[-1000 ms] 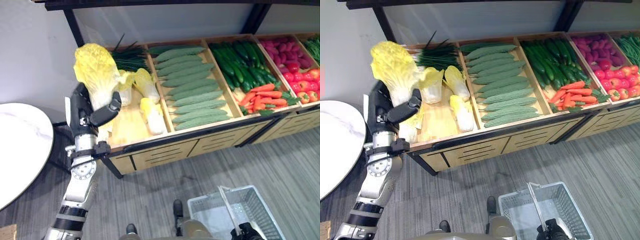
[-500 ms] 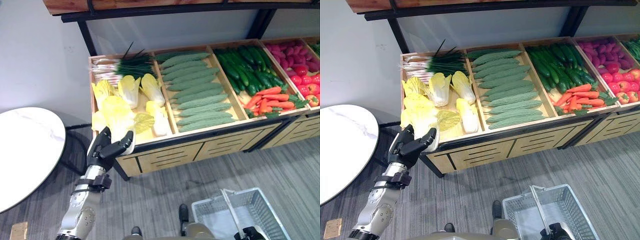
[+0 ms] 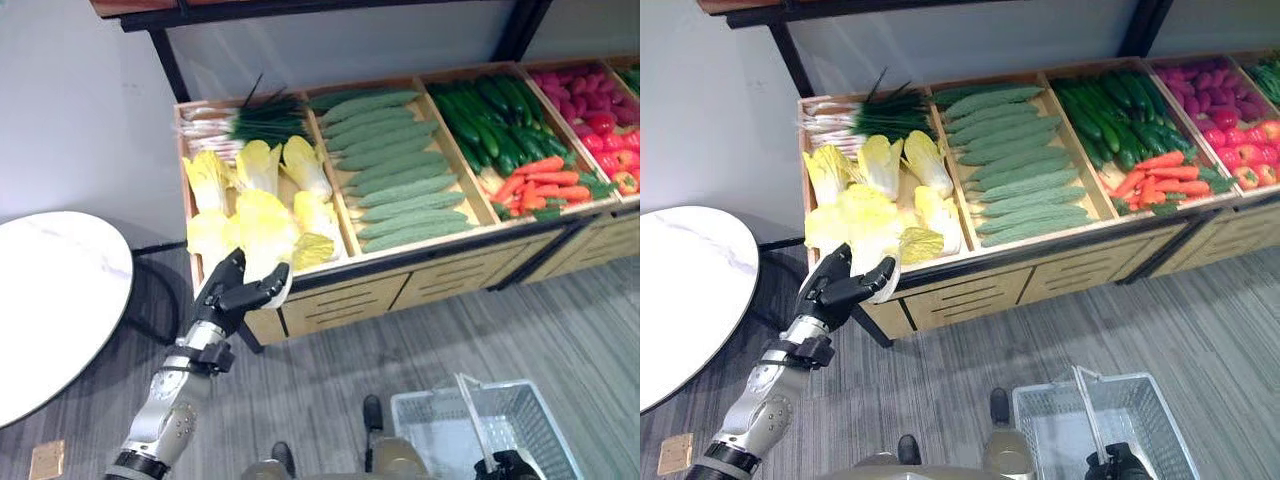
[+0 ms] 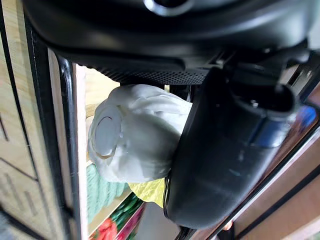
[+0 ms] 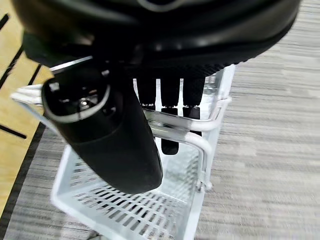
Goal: Get the vegetables into the basket
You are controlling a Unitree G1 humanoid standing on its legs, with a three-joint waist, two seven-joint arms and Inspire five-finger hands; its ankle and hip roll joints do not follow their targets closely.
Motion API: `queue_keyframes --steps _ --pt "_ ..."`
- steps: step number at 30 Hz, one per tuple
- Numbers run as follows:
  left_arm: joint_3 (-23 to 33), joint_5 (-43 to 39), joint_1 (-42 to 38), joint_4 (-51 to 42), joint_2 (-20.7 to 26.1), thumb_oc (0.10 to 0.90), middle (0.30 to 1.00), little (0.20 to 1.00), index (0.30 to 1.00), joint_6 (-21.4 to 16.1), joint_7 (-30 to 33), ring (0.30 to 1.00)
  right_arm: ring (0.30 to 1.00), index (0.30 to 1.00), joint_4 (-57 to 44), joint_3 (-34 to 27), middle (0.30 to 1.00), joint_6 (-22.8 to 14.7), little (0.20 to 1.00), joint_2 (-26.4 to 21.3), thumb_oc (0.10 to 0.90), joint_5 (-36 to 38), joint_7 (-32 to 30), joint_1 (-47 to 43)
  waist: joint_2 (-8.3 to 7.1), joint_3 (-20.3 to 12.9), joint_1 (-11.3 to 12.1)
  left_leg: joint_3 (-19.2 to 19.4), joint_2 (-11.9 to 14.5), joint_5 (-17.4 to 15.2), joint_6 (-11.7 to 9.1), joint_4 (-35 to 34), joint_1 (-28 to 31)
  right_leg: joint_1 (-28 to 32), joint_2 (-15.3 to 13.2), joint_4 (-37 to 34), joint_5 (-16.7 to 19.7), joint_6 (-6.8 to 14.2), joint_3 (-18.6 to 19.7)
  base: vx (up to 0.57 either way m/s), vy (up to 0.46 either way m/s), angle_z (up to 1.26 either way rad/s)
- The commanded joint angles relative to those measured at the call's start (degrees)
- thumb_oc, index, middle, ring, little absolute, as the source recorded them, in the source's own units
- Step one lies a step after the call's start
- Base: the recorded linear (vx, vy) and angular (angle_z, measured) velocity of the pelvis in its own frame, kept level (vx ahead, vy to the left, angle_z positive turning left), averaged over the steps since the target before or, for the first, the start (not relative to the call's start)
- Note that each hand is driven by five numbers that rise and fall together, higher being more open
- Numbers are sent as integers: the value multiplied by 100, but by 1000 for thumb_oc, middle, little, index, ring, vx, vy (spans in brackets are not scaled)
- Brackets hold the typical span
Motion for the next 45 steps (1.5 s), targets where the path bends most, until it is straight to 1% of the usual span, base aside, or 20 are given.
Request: queue_keyframes --steps 1,3,6,8,11,14,20,27,30,32,33,34,35,36,37,38,40,41,42,45 --pt "230 196 -604 -571 198 400 300 300 300 -571 -262 300 300 300 -72 249 300 -44 300 -151 400 142 -54 -37 99 -17 56 -136 425 -160 -130 532 -422 -97 -571 980 -136 57 -599 -185 155 -52" --pt "242 221 -629 -550 222 400 300 300 300 -560 -262 300 300 300 -112 311 300 -55 300 -121 400 100 -55 -46 195 -4 97 -4 507 -107 -93 511 -435 -29 -611 1439 -448 -49 -1011 -137 143 -58" --pt "301 262 -564 -651 235 400 300 300 300 -523 -257 300 300 300 -102 318 300 -65 300 -108 400 108 -81 -49 294 -60 152 280 557 -10 0 377 -416 121 -588 2114 -792 -160 -1242 -127 128 -62" --pt "343 283 -489 -722 265 400 300 300 300 -530 -252 300 300 300 -84 310 300 -61 300 -119 400 98 -91 -46 302 -116 213 382 523 -82 -12 278 -334 325 -659 2344 -1038 -100 -1423 -47 71 -58" --pt "404 294 -397 -796 301 400 300 300 300 -515 -291 300 300 300 -68 319 300 -60 300 -140 400 71 -95 -70 235 -225 323 692 521 16 -17 192 -366 639 -699 2300 -979 -46 -1697 -69 -36 -57" --pt "471 355 -369 -833 336 400 300 300 300 -523 -333 300 300 300 -40 341 300 -59 300 -117 400 50 -101 -57 166 -290 387 974 559 45 -72 190 -347 891 -706 1718 -1063 -24 -1969 -34 -94 -69" --pt "350 408 -389 -854 314 400 300 300 300 -535 -369 300 300 300 -10 285 300 -53 300 -127 400 49 -91 74 185 -358 264 1178 792 249 -293 291 -394 1209 -366 978 -1474 -138 -2059 13 -162 -40" --pt "169 372 -519 -816 276 400 300 300 300 -495 -374 300 300 300 -89 219 300 -62 300 -198 400 176 -152 95 291 -313 128 1286 1140 458 -504 420 -418 1198 -102 946 -1774 -313 -1900 -8 -183 -14" --pt "17 374 -728 -762 190 400 300 300 300 -490 -315 300 300 300 -80 157 300 -79 300 -265 400 283 -216 155 426 -262 -21 1296 1501 708 -773 634 -468 1199 188 925 -1919 -507 -1721 -11 -276 -12" --pt "-13 381 -786 -740 176 400 300 300 300 -487 -320 300 300 300 -92 160 300 -87 300 -283 400 319 -218 176 432 -240 -34 1264 1618 685 -811 800 -532 1197 260 908 -1950 -566 -1680 0 -178 -27" --pt "-103 426 -834 -708 128 400 300 300 300 -471 -351 300 300 300 -11 110 300 -76 300 -400 400 385 -228 150 463 -163 -26 1008 1672 642 -843 1035 -554 1248 349 885 -2011 -628 -1545 -32 -118 -41" --pt "-138 480 -846 -714 112 400 300 300 300 -491 -341 300 300 300 25 104 300 -59 300 -481 400 387 -233 79 509 -101 69 512 1561 872 -803 1078 -685 1167 423 874 -1912 -688 -1409 -40 -109 -44" --pt "-170 507 -881 -718 65 400 300 300 300 -491 -323 300 300 300 84 84 300 -42 300 -542 400 398 -235 42 525 -70 152 -54 1359 834 -788 1027 -796 1115 414 876 -1886 -678 -1298 -26 -20 -72" --pt "-145 584 -855 -737 21 400 300 300 300 -529 -278 300 300 300 159 60 300 -51 300 -627 400 440 -263 -27 504 -29 307 -1135 987 629 -690 784 -983 1040 396 850 -1797 -622 -967 24 -1 -103" --pt "-145 584 -856 -737 21 400 300 300 300 -529 -278 300 300 300 159 60 300 -52 300 -628 400 440 -263 -29 506 -42 304 -1138 987 640 -689 778 -999 1026 397 844 -1787 -623 -970 61 -3 -116" --pt "-143 631 -837 -747 16 400 300 300 300 -563 -238 300 300 300 214 102 300 -57 300 -669 400 419 -260 -87 507 -15 398 -1670 857 627 -657 669 -1067 987 420 840 -1750 -597 -747 33 5 -107" --pt "-81 670 -825 -769 43 400 300 300 300 -627 -185 300 300 300 234 214 300 -83 300 -695 400 372 -240 -203 508 -9 490 -2269 707 662 -636 558 -1191 873 472 815 -1668 -555 -425 44 31 -98" --pt "-80 670 -824 -768 44 400 300 300 300 -628 -184 300 300 300 235 216 300 -84 300 -694 400 372 -240 -205 504 -2 491 -2265 704 658 -633 558 -1180 880 468 821 -1676 -554 -422 81 161 -93" --pt "-7 624 -804 -821 104 400 300 300 300 -651 -187 300 300 300 236 292 300 -111 300 -706 400 346 -208 -298 533 7 524 -2444 585 607 -549 472 -1163 783 502 940 -1703 -511 -166 58 134 -89" --pt "-42 605 -830 -847 102 400 300 300 300 -663 -203 300 300 300 225 276 300 -122 300 -683 400 355 -224 -271 520 4 492 -2293 563 589 -522 530 -1142 798 431 957 -1726 -476 -165 71 199 -88"
